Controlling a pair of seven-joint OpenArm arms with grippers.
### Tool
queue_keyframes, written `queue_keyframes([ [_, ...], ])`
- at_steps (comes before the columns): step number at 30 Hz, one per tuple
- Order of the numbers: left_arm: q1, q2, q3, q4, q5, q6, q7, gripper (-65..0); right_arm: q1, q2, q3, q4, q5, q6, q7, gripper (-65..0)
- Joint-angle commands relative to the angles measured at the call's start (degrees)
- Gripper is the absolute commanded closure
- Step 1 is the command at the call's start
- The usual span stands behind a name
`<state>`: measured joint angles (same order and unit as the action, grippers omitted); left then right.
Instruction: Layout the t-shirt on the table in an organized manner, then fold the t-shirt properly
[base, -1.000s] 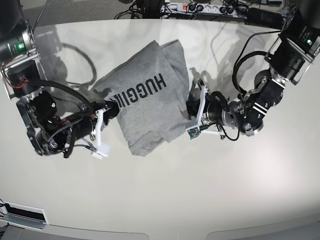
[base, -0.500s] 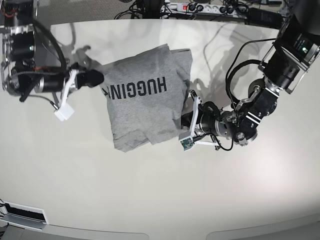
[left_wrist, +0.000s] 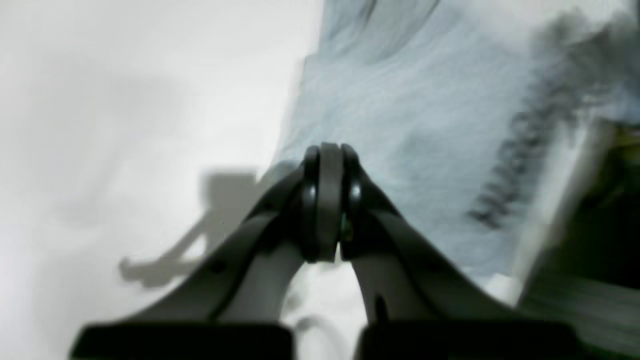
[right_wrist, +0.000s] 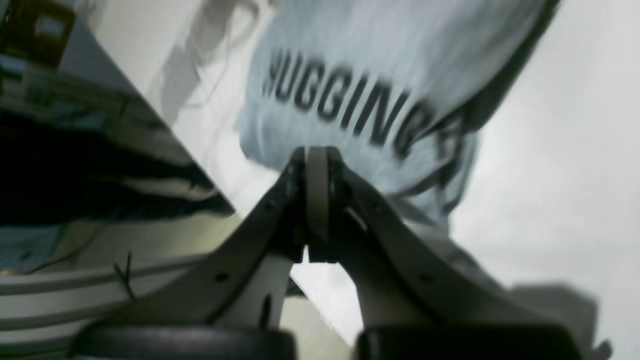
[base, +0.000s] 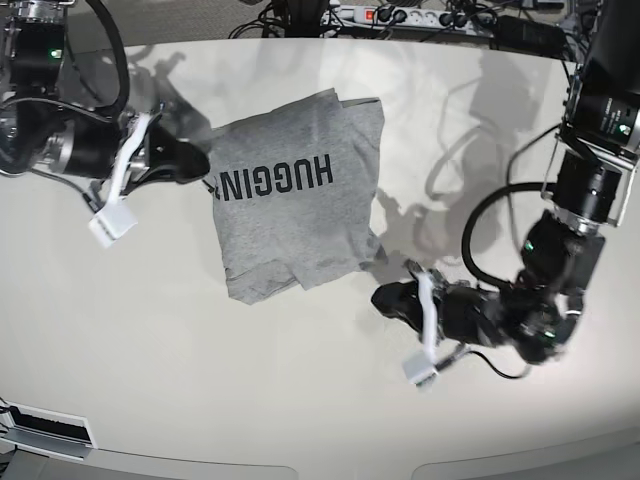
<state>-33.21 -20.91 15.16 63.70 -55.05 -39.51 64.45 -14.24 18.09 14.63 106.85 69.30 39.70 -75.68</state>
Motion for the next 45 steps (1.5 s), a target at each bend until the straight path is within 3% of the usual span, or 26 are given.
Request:
queue_keyframes([
  [1, -1.4, -0.6, -3.1, 1.1, -5.6, -0.5, 2.6, 0.0, -0.5, 0.6, 1.6, 2.2, 2.1, 0.3, 0.6, 0.0],
  [5, 1.1, -2.8, -14.4, 1.5, -18.7, -0.5, 14.7, 0.0, -3.4, 0.2, 7.2, 7.2, 4.3, 0.3, -0.1, 0.0],
  [9, 8.1, -7.3, -21.9, 5.8, -29.7, -0.5, 15.6, 0.0, -7.3, -2.0, 12.9, 11.4, 5.8, 0.3, -0.3, 0.0],
  [18, 33.8, -13.2, -39.2, 35.5, -30.0, -0.5, 15.6, 0.0, -16.9, -8.9, 25.2, 20.8, 14.2, 0.3, -4.3, 0.0],
  [23, 50.3, -13.9, -46.6, 48.8, -30.0, -0.5, 15.6, 0.0, -25.3, -9.8, 29.5, 22.8, 14.5, 0.3, -4.3, 0.0],
  [30, 75.0, -14.4, -49.2, 54.8, -26.4, 0.0, 15.6, 0.0, -40.1, -9.8, 30.4, 22.7, 14.5, 0.3, -4.3, 0.0],
  [34, 86.0, -14.1, -49.1, 54.8, -21.9, 1.4, 15.6, 0.0, -47.3, -9.8, 30.4, 22.2, 12.2, 0.3, -4.3, 0.0],
  [38, 95.7, -12.4, -49.0, 54.4, -14.6, 0.5, 15.1, 0.0, -52.0, -9.8, 30.3, 19.2, 8.2, 0.3, -4.3, 0.0],
  [43, 99.2, -8.7, -43.5, 47.6, -1.3, 0.1, 3.9, 0.0, -52.0, -9.3, 26.8, 8.5, 4.6, 0.3, -4.2, 0.0],
  [45, 97.5, -8.6, -39.1, 42.5, 3.1, 0.3, -1.2, 0.0, -50.2, -9.3, 24.0, 3.7, 0.4, 0.3, -0.5, 0.0],
])
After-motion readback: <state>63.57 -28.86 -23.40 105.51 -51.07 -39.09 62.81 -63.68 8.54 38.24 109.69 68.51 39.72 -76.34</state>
